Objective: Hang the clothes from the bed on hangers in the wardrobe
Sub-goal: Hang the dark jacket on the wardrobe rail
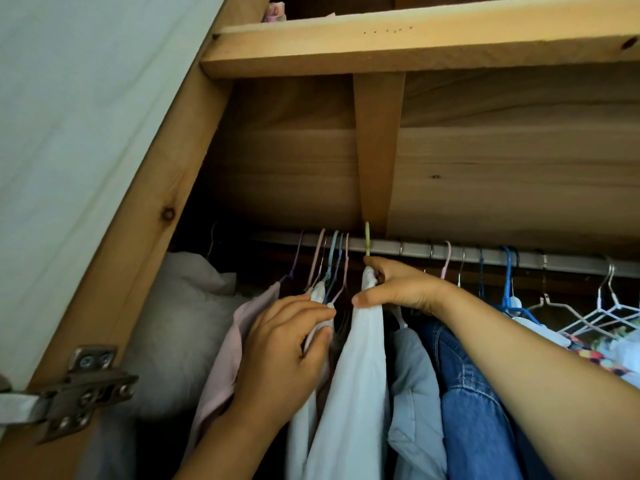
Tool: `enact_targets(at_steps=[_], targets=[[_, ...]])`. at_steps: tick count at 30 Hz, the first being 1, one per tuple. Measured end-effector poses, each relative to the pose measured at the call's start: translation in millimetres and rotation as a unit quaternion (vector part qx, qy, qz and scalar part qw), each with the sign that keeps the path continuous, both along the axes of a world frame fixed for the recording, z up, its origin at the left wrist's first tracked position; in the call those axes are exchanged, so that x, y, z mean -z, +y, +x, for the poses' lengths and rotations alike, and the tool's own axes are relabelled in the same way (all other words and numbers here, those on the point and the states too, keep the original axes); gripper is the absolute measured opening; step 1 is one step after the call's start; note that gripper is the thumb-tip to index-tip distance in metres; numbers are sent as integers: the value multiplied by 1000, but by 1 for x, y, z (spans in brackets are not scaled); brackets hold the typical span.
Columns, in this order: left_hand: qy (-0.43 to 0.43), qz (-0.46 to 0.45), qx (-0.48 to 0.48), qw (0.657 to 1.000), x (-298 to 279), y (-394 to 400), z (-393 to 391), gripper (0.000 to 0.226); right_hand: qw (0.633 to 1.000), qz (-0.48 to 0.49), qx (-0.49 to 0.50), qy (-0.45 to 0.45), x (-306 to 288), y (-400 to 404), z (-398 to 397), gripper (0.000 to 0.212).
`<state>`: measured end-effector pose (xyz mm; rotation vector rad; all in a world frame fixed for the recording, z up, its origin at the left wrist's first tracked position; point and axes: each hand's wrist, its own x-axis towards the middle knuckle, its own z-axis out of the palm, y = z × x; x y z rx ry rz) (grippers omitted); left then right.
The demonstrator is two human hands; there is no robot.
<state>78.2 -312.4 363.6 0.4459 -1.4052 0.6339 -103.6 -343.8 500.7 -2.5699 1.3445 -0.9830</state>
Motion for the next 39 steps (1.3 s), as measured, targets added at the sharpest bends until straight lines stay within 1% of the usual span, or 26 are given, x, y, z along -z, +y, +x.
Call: enact_targets(at_steps=[2,5,6,7,8,9,10,12,14,16,19,21,26,27,32,34,36,39], targets=[[-2,2,2,1000,1,0,1,30,1000,2,3,-16,-1,-2,-1,112],[1,1,4,1000,1,-1,3,29,999,31,-25,-26,-3,-3,-2,112],[1,-2,4,1000,1,-1,3,29,999,42,-33,-12,-3,-2,-1,117],[-1,-5,4,1000,1,-1,4,28,998,48,-33,9,-4,-1,0,127],[-1,-8,4,1000,1,-1,4,28,998,46,-22,34,-3,-1,1,138],[-1,-10,3,1000,1,-1,4,28,998,36,-6,58,-2,-1,2,142],[1,-12,3,1000,0,0,4,28,997,18,7,75,0,1,3,141],[5,-13,3,1000,0,0,5,28,992,-63,44,104,4,2,4,125],[8,-12,7,1000,0,0,5,28,968,-179,88,152,8,3,8,115],[12,-7,14,1000,2,-2,6,28,947,-248,102,178,10,3,10,110],[17,-6,16,1000,3,-3,6,27,948,-263,93,151,11,3,7,94],[16,-11,14,1000,2,-3,5,27,948,-271,93,139,12,4,6,89],[15,-9,12,1000,2,-1,5,27,965,-226,76,112,11,-1,7,76],[17,-10,11,1000,2,-1,5,28,966,-225,67,110,12,-3,6,76],[31,-2,5,1000,4,0,4,29,975,-209,28,71,18,2,1,96],[30,21,-9,999,6,3,2,32,972,-228,20,47,20,13,0,101],[27,44,-19,998,12,10,1,38,964,-264,19,36,24,29,-1,97],[14,80,-37,996,27,28,0,47,930,-358,27,74,42,61,-1,71]])
